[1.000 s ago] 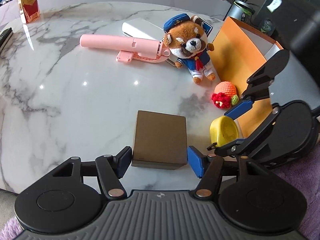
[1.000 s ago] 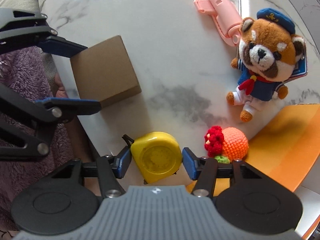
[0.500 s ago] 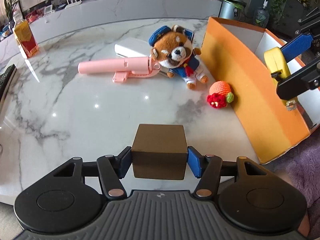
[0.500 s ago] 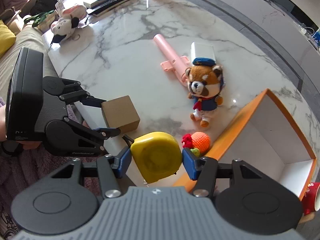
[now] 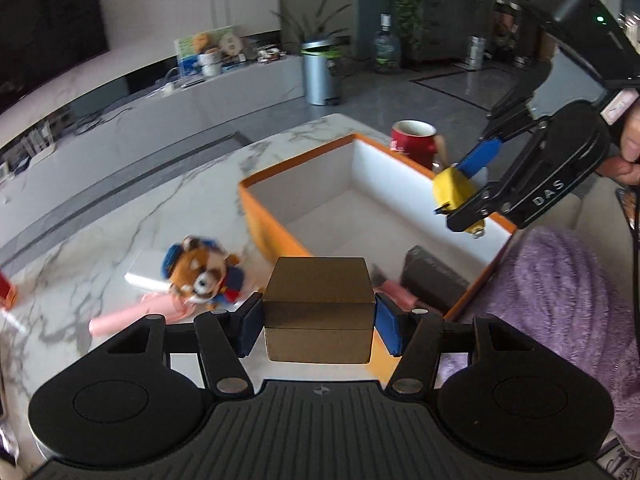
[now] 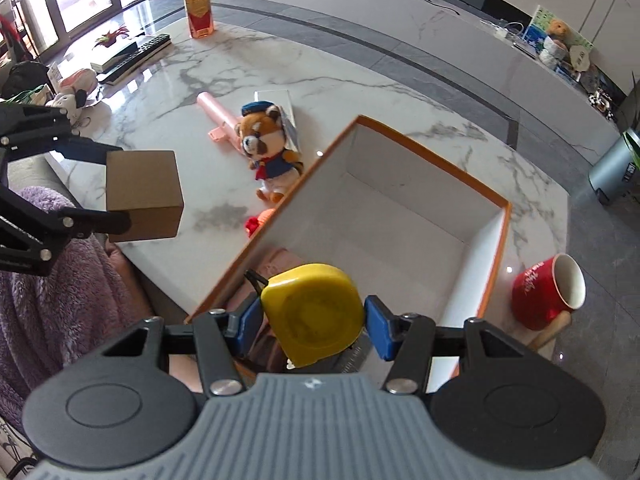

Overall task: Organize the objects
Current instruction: 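Carry the cardboard box and yellow tape measure over the shoebox with both tools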

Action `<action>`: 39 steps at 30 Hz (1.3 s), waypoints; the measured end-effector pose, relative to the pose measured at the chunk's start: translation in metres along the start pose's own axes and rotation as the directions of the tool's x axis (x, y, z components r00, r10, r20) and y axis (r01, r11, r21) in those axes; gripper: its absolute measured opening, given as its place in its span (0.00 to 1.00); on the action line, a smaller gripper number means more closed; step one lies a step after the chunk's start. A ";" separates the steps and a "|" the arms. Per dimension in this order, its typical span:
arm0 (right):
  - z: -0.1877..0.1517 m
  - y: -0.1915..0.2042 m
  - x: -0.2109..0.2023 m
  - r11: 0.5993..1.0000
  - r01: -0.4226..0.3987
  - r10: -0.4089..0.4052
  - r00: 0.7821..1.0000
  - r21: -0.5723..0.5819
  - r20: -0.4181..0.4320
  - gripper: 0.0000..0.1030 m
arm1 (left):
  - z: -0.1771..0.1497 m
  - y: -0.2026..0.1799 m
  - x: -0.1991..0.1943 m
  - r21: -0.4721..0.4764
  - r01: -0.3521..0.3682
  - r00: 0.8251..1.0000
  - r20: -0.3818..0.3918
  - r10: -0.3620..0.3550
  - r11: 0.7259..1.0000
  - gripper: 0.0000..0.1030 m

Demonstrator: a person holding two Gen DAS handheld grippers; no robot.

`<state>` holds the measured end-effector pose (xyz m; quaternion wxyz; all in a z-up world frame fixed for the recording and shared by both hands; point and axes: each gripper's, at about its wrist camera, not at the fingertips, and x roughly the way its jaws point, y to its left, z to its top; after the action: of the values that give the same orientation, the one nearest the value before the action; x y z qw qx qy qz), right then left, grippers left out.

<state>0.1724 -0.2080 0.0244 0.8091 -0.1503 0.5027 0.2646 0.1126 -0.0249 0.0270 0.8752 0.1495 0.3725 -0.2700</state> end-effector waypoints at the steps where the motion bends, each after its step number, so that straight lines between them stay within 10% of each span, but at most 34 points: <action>1: -0.005 -0.006 -0.003 1.000 0.010 -0.010 1.000 0.012 0.002 0.55 | 0.011 -0.010 0.006 0.040 0.026 1.000 -0.006 -0.026 0.999 0.66; 20: -0.079 -0.109 -0.007 0.977 0.033 -0.041 0.999 0.211 0.034 0.56 | 0.092 -0.123 0.187 0.459 0.342 0.917 -0.353 -0.185 0.820 0.66; 39: -0.083 -0.125 0.025 0.971 -0.033 0.031 0.999 0.237 0.013 0.56 | 0.083 -0.128 0.247 0.347 0.429 0.855 -0.455 -0.250 0.834 0.66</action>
<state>0.1926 -0.3455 -0.0380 0.8192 -0.0433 0.5294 0.2164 0.2275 -0.2560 -0.1058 0.6629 0.3225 0.4903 -0.4650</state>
